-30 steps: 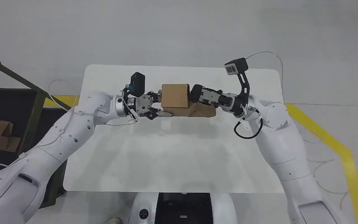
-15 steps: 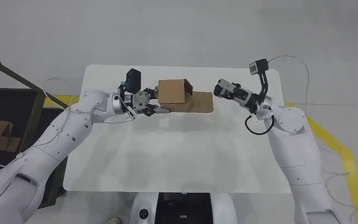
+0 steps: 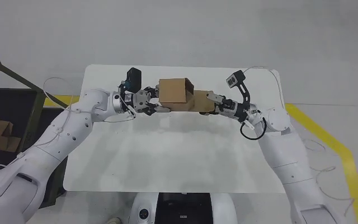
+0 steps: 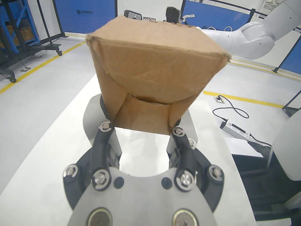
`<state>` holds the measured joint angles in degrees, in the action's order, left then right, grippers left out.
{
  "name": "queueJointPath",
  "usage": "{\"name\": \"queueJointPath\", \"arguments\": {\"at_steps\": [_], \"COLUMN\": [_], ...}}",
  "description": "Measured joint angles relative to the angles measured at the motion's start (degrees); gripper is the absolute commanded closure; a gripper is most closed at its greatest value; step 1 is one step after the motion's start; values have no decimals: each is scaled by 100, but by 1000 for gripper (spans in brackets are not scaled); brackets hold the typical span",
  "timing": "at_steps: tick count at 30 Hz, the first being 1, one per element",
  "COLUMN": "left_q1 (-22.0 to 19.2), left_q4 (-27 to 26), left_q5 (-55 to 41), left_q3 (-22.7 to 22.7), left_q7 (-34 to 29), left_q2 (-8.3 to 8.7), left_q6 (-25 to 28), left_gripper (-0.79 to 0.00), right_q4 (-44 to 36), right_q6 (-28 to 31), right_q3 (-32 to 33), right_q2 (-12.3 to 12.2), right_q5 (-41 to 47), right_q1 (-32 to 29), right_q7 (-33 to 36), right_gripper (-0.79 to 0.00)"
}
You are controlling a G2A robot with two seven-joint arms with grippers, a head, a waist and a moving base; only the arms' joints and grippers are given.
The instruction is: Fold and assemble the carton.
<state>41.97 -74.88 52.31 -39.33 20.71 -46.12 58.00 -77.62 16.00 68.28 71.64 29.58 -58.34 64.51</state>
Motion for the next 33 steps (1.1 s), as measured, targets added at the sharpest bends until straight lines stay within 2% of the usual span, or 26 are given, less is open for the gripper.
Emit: {"name": "queueJointPath", "arguments": {"at_steps": [6,13,17,21,33], "left_q1": [-38,-65,-54,-50,7], "left_q4": [73,165,159,152,185], "left_q5": [24,92,138,165,157], "left_q3": [31,21,18,21,-36], "left_q7": [-99,-248,-325,-415,-533], "left_q2": [-56,-112,-143,-166,-197], "left_q6": [0,0,0,0,0], "left_gripper": [-336,-326,-326,-332,-345], "right_q4": [-117,-291,-320,-329,-465], "right_q6": [-26,-32,-25,67,32], "right_q3": [-61,-101,-212,-276,-104], "right_q2": [26,32,48,44,-12], "right_q5": [470,566,468,-42,30], "right_q1": [52,100,149,216,136], "right_q7": [84,52,-25,-250,-280], "right_gripper": [-785,-785,-785,-785,-785]}}
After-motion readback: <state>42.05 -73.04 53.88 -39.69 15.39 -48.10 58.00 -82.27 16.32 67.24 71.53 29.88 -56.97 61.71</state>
